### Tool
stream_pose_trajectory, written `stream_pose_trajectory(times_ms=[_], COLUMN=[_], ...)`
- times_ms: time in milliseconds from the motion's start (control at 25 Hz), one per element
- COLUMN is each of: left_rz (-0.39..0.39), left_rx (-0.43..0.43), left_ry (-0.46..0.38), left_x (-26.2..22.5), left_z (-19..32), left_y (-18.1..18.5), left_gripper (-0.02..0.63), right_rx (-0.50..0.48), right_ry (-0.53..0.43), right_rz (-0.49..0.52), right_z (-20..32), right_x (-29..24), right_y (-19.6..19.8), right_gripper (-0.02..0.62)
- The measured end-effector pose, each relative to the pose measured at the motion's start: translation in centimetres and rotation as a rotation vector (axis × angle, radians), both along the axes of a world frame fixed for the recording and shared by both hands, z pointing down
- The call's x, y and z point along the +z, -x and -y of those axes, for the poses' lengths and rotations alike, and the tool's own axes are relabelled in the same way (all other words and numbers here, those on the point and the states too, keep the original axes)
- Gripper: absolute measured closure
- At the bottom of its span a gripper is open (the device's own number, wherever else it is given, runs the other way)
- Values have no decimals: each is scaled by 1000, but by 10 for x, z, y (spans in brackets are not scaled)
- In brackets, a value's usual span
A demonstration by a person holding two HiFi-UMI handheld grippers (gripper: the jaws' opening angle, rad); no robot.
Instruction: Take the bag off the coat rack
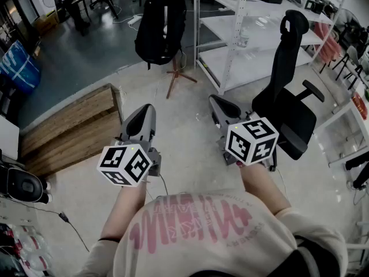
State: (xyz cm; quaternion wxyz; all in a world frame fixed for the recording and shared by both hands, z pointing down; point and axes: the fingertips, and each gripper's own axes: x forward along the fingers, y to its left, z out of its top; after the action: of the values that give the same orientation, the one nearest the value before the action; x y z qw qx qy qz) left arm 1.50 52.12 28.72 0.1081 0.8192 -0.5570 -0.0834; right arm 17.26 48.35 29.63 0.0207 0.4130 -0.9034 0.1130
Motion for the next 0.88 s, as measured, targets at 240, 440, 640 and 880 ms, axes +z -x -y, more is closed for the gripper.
stream_pose_trajectory(times_ms=[240,440,640,880], left_rz=[-5,-15,-23,-28], left_rx=[5,10,20,60], left_ry=[-2,-7,-25,-58], left_x=[2,-1,-4,-7], left_z=[9,18,29,50], left_y=[4,15,31,56], left_gripper=[601,601,601,601], right_rx=[1,8,27,63], right_ry=[6,8,-2,-6], right_rz=[-2,-2,6,101], right_z=[10,18,28,48], right_x=[4,2,-1,-8], right_y=[4,13,25,44], right_gripper=[591,591,591,591])
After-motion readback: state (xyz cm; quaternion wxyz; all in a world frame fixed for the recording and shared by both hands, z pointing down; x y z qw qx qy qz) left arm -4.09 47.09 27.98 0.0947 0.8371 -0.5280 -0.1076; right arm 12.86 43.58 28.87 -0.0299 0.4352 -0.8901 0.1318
